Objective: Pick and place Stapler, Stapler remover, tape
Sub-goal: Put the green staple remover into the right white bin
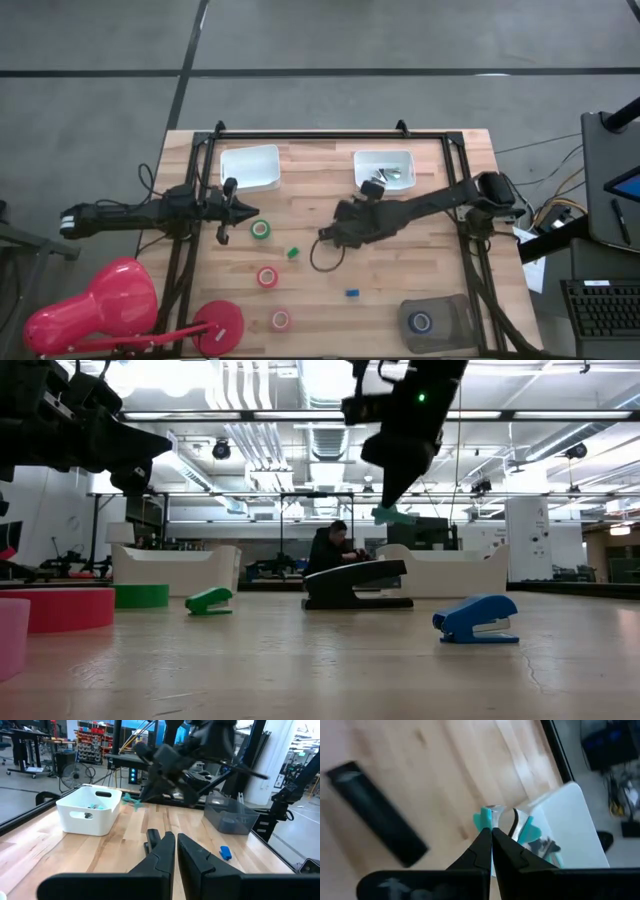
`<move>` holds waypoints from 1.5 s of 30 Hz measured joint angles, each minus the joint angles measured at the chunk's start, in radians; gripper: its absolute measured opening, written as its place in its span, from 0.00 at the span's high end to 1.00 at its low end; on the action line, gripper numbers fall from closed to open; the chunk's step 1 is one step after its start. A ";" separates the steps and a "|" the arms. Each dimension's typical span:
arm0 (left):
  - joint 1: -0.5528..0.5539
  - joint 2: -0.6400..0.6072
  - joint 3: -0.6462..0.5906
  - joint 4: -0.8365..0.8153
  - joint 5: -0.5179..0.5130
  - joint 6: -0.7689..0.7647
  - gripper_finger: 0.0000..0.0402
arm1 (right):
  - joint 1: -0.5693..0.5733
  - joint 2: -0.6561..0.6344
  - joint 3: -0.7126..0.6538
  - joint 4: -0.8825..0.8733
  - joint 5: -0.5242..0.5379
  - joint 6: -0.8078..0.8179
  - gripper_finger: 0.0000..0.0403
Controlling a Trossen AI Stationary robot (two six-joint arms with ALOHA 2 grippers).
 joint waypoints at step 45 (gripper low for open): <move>0.000 0.000 0.000 0.000 0.000 0.000 0.94 | -0.378 0.002 -0.145 0.013 -0.180 0.110 0.98</move>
